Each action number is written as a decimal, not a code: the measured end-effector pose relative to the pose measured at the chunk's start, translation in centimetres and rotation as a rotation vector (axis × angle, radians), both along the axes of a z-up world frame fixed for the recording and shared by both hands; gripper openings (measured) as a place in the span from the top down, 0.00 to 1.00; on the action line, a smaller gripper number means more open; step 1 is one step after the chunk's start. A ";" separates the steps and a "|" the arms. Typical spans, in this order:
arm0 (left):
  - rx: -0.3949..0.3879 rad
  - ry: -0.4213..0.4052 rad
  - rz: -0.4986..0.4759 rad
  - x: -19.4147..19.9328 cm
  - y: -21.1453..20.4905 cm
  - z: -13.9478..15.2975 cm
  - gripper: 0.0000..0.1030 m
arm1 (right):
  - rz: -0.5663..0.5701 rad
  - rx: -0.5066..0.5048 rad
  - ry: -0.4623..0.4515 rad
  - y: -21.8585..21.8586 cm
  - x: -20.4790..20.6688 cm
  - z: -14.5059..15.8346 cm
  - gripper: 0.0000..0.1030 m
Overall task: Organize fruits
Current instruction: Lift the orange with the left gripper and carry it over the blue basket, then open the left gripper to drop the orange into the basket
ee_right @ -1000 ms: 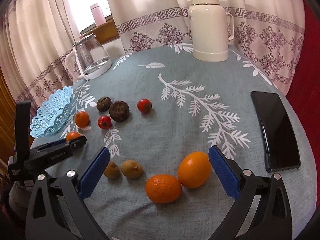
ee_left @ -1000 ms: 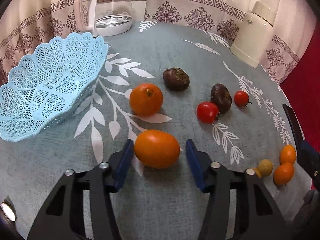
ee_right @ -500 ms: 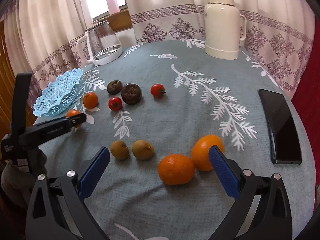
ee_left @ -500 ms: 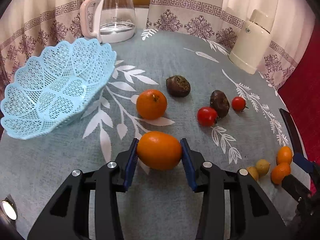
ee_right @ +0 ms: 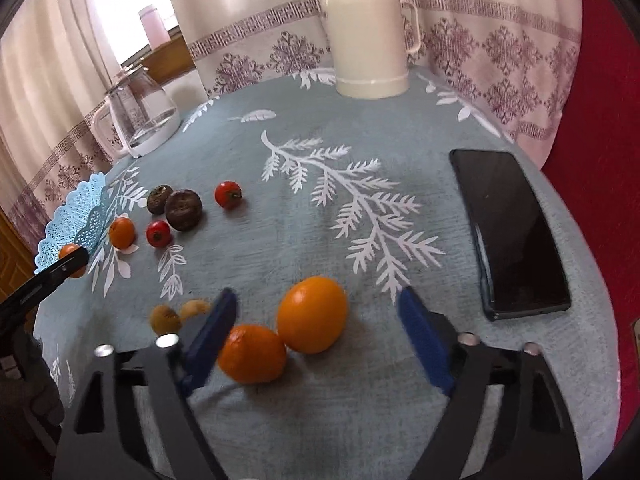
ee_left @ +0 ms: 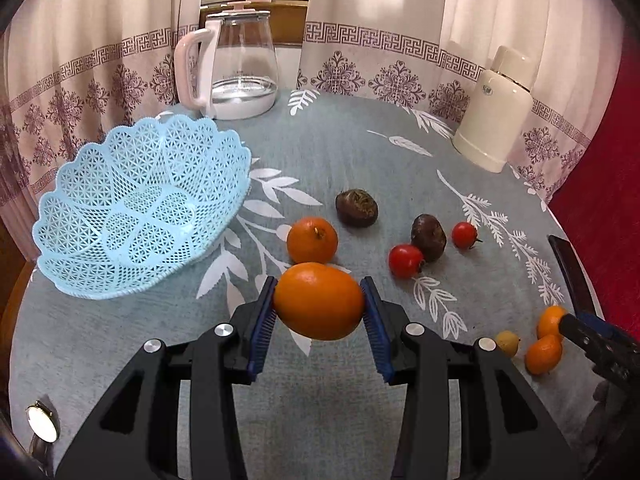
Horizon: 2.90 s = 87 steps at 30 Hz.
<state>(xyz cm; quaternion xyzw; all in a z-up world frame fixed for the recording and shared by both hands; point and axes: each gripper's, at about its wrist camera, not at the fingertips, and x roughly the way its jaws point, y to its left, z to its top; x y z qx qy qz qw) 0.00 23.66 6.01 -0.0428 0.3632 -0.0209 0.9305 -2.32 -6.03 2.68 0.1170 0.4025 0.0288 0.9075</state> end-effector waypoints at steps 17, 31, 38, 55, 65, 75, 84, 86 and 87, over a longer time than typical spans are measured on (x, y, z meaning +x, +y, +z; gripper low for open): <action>-0.013 -0.027 0.068 -0.1 2.9 0.8 0.58 | -0.024 0.045 0.093 0.3 1.9 -1.7 0.48; -0.031 -0.070 0.122 -0.3 5.4 2.0 0.58 | -0.027 0.024 0.074 0.4 1.1 -0.9 0.62; -0.037 -0.096 0.218 0.7 8.5 2.5 0.58 | -0.024 -0.032 -0.023 1.4 0.3 2.1 0.62; 0.052 -0.166 0.454 1.9 13.2 1.2 0.25 | 0.097 -0.051 -0.064 7.1 1.3 4.0 0.62; 0.158 -0.277 0.624 0.5 13.9 1.8 0.20 | 0.267 -0.029 -0.097 14.3 3.8 5.8 0.62; 0.121 -0.281 0.735 -0.4 15.8 1.5 0.18 | 0.473 -0.018 -0.135 25.1 7.9 7.2 0.62; 0.105 -0.287 0.739 -0.6 16.0 1.4 0.18 | 0.533 -0.022 -0.089 30.8 11.0 6.0 0.62; 0.096 -0.280 0.746 -0.6 16.3 1.3 0.18 | 0.536 -0.023 -0.083 31.4 11.5 5.8 0.62; 0.090 -0.277 0.749 -0.5 16.4 1.2 0.18 | 0.537 -0.020 -0.078 31.5 11.7 5.7 0.61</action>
